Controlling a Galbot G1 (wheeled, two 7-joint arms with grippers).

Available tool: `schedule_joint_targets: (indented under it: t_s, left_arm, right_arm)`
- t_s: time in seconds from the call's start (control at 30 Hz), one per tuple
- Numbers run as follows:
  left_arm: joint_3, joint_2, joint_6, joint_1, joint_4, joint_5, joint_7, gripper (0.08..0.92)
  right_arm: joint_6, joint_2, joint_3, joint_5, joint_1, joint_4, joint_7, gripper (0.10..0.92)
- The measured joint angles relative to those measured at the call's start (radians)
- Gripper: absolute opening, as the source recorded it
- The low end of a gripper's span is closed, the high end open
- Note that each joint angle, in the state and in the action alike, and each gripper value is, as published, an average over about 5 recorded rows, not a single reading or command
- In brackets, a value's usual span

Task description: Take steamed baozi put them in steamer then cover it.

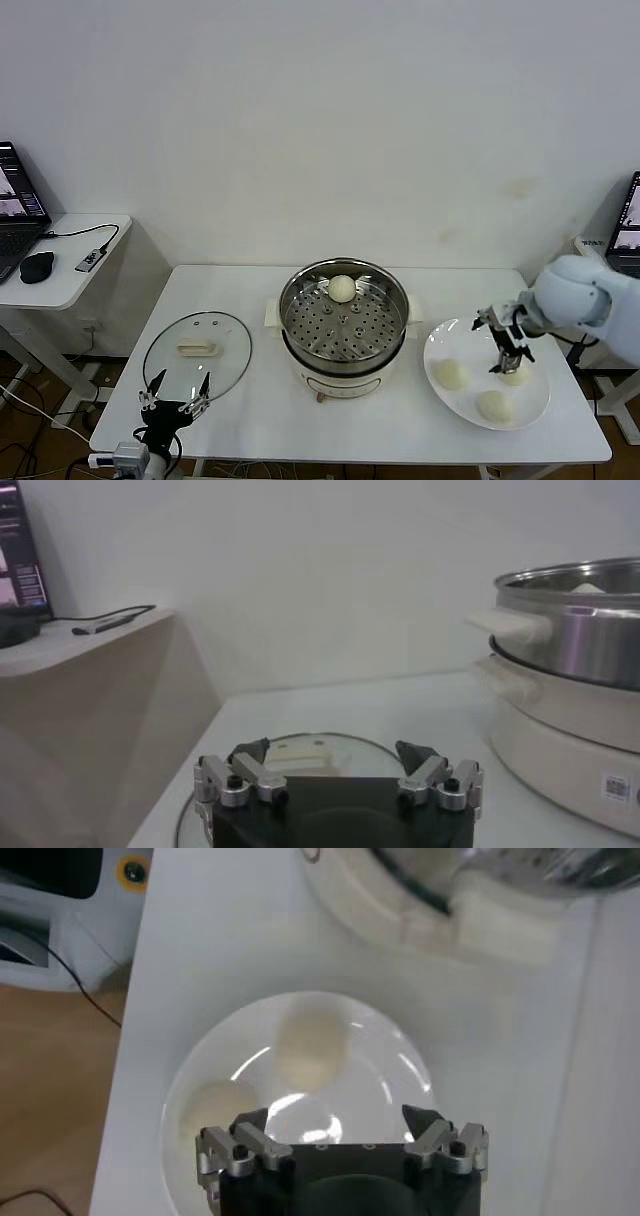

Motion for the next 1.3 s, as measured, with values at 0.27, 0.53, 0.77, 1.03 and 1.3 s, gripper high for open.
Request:
schedule_joint_targets:
  t_s: [0.27,0.53,0.77,1.03,1.3]
  left_arm:
    - [-0.012,-0.001,0.0,0.005,-0.001,0.0,0.0,0.823]
    - [-0.013,-0.005,0.0,0.0,0.005,0.0,0.0,0.823]
    - [-0.018,-0.005,-0.001,0.001,0.007,0.0,0.0,0.823]
    - [-0.019,-0.005,-0.001,-0.001,0.009,-0.001,0.0,0.823]
    - [-0.017,-0.003,-0.001,-0.003,0.011,0.0,0.0,0.823]
  right_arm:
    - [0.018,0.043,0.113,-0.037,-0.168,-0.063,0.022,0.823]
    - [0.031,0.098,0.2,-0.067,-0.285,-0.136,0.041,0.823]
    - [0.039,0.144,0.256,-0.08,-0.349,-0.194,0.05,0.823]
    - [0.04,0.183,0.295,-0.091,-0.396,-0.235,0.051,0.786]
    - [0.038,0.198,0.312,-0.096,-0.412,-0.247,0.043,0.649]
